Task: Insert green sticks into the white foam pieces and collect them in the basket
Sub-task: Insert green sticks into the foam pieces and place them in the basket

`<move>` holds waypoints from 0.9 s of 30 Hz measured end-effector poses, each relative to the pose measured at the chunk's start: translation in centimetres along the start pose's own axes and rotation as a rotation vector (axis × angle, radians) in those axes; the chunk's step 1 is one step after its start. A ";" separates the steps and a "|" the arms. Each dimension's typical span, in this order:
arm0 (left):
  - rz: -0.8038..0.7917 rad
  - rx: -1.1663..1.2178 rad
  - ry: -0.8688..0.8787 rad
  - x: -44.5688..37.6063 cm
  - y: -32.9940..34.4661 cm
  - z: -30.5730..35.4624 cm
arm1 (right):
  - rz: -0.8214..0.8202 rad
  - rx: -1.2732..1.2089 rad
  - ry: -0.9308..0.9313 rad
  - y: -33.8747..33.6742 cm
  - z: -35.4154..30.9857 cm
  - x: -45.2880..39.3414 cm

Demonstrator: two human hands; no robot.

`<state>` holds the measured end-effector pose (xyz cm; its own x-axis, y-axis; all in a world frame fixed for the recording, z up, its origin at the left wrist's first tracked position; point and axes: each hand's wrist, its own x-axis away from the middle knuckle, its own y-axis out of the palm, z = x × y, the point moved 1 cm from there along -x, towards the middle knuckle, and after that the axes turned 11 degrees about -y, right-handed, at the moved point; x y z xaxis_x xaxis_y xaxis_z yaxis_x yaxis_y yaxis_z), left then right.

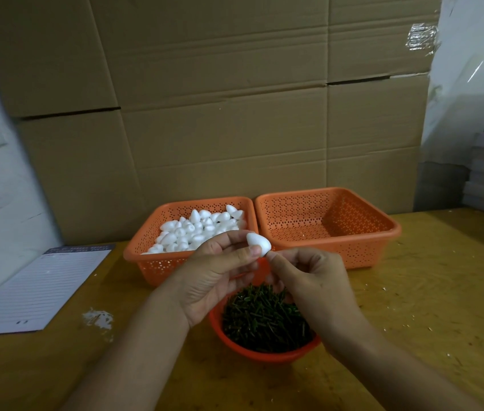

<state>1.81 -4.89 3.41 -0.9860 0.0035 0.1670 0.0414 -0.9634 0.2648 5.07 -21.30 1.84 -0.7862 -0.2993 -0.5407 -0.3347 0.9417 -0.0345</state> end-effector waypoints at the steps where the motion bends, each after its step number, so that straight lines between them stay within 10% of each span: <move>1: 0.000 0.007 0.005 0.0 -0.1 0.0 | -0.006 -0.016 0.008 0.0 0.0 0.0; 27: 0.089 -0.121 0.141 0.3 0.7 0.4 | -0.018 -0.004 0.048 0.3 0.5 0.1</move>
<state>1.60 -5.41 4.02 -0.9925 -0.1126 0.0477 0.1182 -0.9834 0.1378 5.16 -20.96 1.36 -0.8041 -0.3232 -0.4991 -0.3511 0.9355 -0.0400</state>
